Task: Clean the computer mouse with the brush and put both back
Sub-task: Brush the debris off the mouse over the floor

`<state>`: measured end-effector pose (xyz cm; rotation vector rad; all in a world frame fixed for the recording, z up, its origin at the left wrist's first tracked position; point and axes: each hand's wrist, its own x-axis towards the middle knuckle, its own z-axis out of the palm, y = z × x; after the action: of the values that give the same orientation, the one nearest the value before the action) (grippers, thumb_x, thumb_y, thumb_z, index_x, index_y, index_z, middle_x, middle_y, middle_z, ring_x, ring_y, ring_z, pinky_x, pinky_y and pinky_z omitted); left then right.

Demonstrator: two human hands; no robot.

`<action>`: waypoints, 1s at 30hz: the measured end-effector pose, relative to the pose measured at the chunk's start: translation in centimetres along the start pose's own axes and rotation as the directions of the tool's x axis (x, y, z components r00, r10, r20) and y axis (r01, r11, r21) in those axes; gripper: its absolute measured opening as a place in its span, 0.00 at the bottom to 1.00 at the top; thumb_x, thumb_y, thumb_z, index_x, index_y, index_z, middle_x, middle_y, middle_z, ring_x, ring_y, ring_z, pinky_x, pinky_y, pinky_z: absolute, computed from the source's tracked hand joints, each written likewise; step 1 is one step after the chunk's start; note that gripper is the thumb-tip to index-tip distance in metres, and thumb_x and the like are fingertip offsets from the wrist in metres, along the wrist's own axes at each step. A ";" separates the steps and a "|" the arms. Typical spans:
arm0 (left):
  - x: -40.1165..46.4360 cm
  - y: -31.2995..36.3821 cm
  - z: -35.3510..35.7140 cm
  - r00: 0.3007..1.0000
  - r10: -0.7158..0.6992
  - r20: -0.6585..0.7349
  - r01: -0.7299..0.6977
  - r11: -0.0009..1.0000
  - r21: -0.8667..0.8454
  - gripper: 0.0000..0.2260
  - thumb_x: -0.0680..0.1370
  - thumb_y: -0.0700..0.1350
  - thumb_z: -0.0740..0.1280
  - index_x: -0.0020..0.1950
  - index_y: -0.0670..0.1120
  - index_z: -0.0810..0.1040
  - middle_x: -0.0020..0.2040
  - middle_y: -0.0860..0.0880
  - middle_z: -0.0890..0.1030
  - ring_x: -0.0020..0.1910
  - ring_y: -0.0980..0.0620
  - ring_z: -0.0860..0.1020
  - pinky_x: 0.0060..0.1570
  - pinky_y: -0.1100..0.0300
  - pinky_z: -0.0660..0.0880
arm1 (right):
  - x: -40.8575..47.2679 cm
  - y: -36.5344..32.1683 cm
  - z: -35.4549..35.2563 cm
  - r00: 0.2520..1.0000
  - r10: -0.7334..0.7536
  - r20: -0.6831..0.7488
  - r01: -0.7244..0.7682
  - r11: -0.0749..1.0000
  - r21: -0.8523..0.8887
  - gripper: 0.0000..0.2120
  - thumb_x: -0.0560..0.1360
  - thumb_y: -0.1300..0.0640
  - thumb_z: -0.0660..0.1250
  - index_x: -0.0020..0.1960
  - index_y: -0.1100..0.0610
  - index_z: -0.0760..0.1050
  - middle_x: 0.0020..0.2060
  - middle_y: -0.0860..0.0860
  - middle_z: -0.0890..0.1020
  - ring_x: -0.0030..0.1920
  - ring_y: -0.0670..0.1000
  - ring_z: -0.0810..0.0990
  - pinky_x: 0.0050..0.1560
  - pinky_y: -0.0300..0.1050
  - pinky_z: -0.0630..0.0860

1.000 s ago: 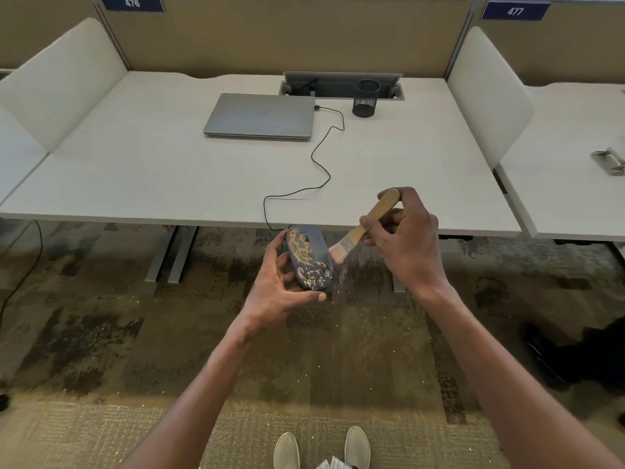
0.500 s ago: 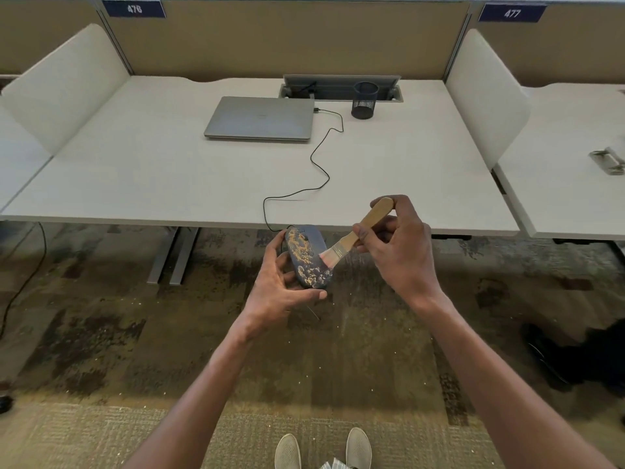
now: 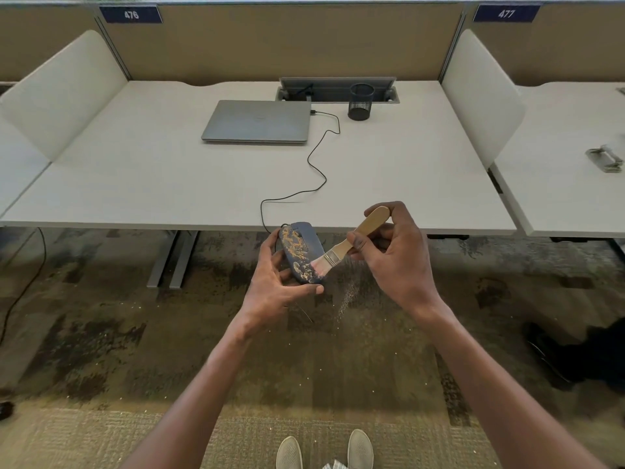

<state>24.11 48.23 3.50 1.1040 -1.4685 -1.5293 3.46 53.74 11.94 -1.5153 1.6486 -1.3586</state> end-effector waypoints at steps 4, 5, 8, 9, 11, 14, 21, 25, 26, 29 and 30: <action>0.2 0.0 -0.2 1.000 0.001 -0.004 -0.001 1.000 0.007 0.59 0.57 0.45 0.86 0.80 0.57 0.55 0.75 0.43 0.70 0.65 0.53 0.80 0.59 0.59 0.80 | -0.3 0.6 0.0 1.000 -0.001 0.010 0.001 1.000 -0.027 0.16 0.76 0.58 0.75 0.56 0.49 0.69 0.38 0.41 0.84 0.40 0.44 0.88 0.39 0.47 0.87; 0.2 -0.1 -0.3 1.000 0.003 -0.002 -0.003 1.000 0.011 0.59 0.57 0.45 0.86 0.80 0.57 0.55 0.75 0.43 0.70 0.65 0.54 0.80 0.59 0.59 0.80 | -0.3 0.8 0.0 1.000 0.007 0.008 -0.007 1.000 -0.023 0.16 0.76 0.58 0.75 0.56 0.48 0.69 0.38 0.40 0.84 0.40 0.43 0.88 0.40 0.47 0.87; 0.1 -0.1 -0.2 1.000 0.000 -0.001 0.000 1.000 0.027 0.59 0.56 0.48 0.87 0.79 0.59 0.55 0.76 0.44 0.69 0.67 0.51 0.79 0.63 0.54 0.79 | -0.2 1.1 -0.1 0.999 0.033 -0.019 -0.034 0.999 -0.034 0.16 0.76 0.58 0.74 0.56 0.47 0.69 0.40 0.43 0.85 0.41 0.43 0.88 0.41 0.47 0.87; 0.0 -0.1 -0.2 1.000 -0.002 -0.003 0.002 1.000 0.030 0.60 0.55 0.50 0.87 0.78 0.60 0.55 0.76 0.44 0.69 0.68 0.50 0.78 0.64 0.52 0.78 | -0.1 1.2 -0.1 0.999 0.040 -0.037 -0.041 0.998 -0.044 0.16 0.76 0.59 0.75 0.56 0.48 0.69 0.41 0.44 0.85 0.42 0.44 0.88 0.42 0.48 0.87; -0.1 -0.1 -0.3 1.000 -0.001 -0.003 0.002 1.000 0.032 0.59 0.55 0.49 0.86 0.78 0.60 0.55 0.76 0.45 0.69 0.68 0.49 0.78 0.64 0.51 0.78 | 0.1 1.4 -0.3 0.996 0.043 -0.081 -0.049 0.996 -0.069 0.16 0.76 0.60 0.75 0.57 0.51 0.70 0.43 0.45 0.84 0.43 0.45 0.88 0.43 0.49 0.87; -0.2 -0.2 -0.3 1.000 -0.005 -0.002 0.005 1.000 0.021 0.57 0.56 0.48 0.86 0.77 0.62 0.56 0.75 0.45 0.69 0.68 0.49 0.78 0.62 0.52 0.79 | 0.3 1.4 -0.8 0.990 0.060 -0.130 -0.069 0.996 -0.063 0.15 0.77 0.60 0.74 0.58 0.55 0.70 0.44 0.48 0.84 0.44 0.47 0.88 0.44 0.50 0.87; -0.1 0.0 -0.1 1.000 -0.016 0.011 0.016 1.000 0.000 0.59 0.56 0.46 0.86 0.79 0.59 0.54 0.75 0.44 0.70 0.67 0.49 0.79 0.64 0.47 0.78 | 0.1 0.6 -0.6 0.996 0.018 -0.092 -0.022 0.999 -0.036 0.16 0.77 0.59 0.74 0.59 0.55 0.70 0.43 0.45 0.84 0.44 0.45 0.88 0.45 0.47 0.87; 0.0 0.0 0.0 0.999 -0.016 0.029 0.015 1.000 0.016 0.58 0.58 0.43 0.85 0.79 0.58 0.53 0.75 0.43 0.71 0.66 0.50 0.80 0.63 0.49 0.79 | 0.2 0.4 -0.2 1.000 0.001 -0.023 -0.003 0.998 -0.068 0.17 0.77 0.59 0.74 0.59 0.53 0.69 0.43 0.46 0.84 0.44 0.46 0.88 0.44 0.49 0.87; 0.1 0.0 0.0 0.999 -0.017 0.035 0.016 1.000 0.019 0.59 0.58 0.42 0.85 0.80 0.58 0.53 0.75 0.43 0.71 0.66 0.50 0.80 0.63 0.50 0.79 | 0.3 0.5 -0.2 1.000 0.005 -0.023 -0.007 0.997 -0.074 0.17 0.77 0.59 0.74 0.59 0.53 0.69 0.43 0.47 0.85 0.44 0.46 0.88 0.44 0.49 0.87; -0.1 -0.1 -0.1 0.998 -0.027 0.055 0.025 0.999 0.024 0.60 0.58 0.41 0.86 0.80 0.57 0.53 0.75 0.42 0.70 0.66 0.48 0.80 0.61 0.49 0.80 | 0.8 0.6 -0.4 0.997 0.002 -0.077 -0.011 0.993 -0.113 0.16 0.78 0.59 0.73 0.60 0.54 0.69 0.44 0.50 0.85 0.44 0.49 0.88 0.44 0.48 0.86; -0.2 -0.1 -0.1 0.998 -0.030 0.058 0.028 0.999 0.027 0.61 0.58 0.42 0.87 0.80 0.58 0.53 0.75 0.42 0.70 0.66 0.46 0.80 0.62 0.46 0.80 | 1.0 0.7 -0.6 0.995 -0.018 -0.098 0.004 0.990 -0.140 0.16 0.78 0.59 0.73 0.60 0.54 0.69 0.44 0.51 0.85 0.43 0.50 0.88 0.43 0.45 0.86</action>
<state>24.30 48.36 3.42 1.1089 -1.5221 -1.5785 2.43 52.92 11.79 -1.5588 1.8336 -1.3692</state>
